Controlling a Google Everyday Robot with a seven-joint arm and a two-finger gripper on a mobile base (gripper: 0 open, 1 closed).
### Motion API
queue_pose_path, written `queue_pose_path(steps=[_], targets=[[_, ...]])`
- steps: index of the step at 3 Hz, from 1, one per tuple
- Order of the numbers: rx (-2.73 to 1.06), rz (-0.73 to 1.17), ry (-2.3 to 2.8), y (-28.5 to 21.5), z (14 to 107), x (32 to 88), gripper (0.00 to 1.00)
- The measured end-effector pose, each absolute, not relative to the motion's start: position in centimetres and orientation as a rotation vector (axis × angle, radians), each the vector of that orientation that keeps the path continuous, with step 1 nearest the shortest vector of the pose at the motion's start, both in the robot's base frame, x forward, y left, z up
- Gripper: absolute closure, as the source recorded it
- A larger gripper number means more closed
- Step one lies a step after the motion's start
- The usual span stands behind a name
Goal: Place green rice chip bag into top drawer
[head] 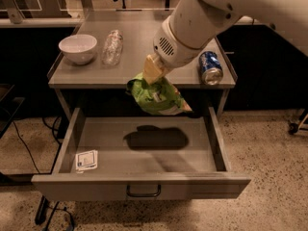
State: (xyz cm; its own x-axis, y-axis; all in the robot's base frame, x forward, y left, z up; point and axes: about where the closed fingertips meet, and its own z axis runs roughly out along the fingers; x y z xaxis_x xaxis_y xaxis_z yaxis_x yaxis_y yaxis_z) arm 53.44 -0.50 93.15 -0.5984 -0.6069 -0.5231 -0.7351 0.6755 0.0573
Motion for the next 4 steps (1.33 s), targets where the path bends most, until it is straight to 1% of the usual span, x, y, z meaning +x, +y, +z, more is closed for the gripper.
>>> queue_pose_path(steps=[1, 2, 4], targets=[[-1.04, 0.369, 2.421, -0.5, 93.1, 53.4, 1.0], [-1.089, 0.461, 2.445, 2.4, 89.1, 51.9, 1.0], [-1.031, 0.422, 2.446, 2.5, 88.1, 52.6, 1.0]])
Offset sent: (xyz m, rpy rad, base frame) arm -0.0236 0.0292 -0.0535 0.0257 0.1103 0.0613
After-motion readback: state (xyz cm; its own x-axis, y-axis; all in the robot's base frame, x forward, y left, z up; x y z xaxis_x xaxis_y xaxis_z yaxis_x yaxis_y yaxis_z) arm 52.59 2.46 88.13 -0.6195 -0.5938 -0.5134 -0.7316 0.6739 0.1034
